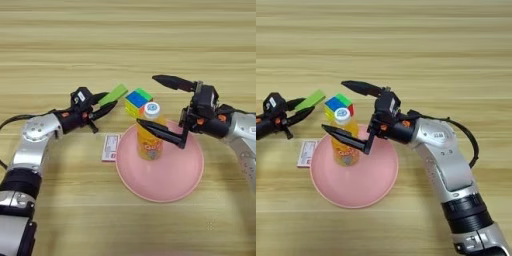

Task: Move the objects on the table

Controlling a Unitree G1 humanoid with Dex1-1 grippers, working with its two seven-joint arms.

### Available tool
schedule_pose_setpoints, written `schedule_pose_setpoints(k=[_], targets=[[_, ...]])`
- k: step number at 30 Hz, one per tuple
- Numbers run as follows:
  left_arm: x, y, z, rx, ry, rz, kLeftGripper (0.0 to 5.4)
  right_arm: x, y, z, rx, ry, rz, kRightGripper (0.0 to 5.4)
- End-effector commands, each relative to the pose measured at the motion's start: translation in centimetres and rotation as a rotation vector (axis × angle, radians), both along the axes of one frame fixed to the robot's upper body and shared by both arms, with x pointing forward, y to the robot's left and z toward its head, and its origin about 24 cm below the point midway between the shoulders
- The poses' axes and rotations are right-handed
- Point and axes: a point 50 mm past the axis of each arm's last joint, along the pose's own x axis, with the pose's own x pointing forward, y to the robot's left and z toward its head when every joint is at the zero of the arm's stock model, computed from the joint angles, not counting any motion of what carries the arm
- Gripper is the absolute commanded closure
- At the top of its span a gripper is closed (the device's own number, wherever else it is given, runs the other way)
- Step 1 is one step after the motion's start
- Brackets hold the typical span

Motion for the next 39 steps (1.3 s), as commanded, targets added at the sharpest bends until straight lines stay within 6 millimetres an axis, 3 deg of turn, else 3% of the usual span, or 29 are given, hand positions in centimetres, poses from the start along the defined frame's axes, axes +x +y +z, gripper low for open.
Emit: schedule_pose_setpoints(k=[1, 20, 39], targets=[[0.9, -1.2, 0.6, 0.017, -0.029, -0.017, 4.07, -0.2, 0.2, 0.2, 0.006, -0.014, 0.002, 0.00], [2.9, -5.1, -0.7, 0.077, 0.030, -0.051, 4.07, -0.3, 0.5, 0.1, 0.005, -0.007, 0.005, 0.00], [3.3, -5.7, -1.1, 0.089, 0.043, -0.047, 4.07, -0.3, 0.6, -0.1, 0.001, -0.004, 0.007, 0.00]])
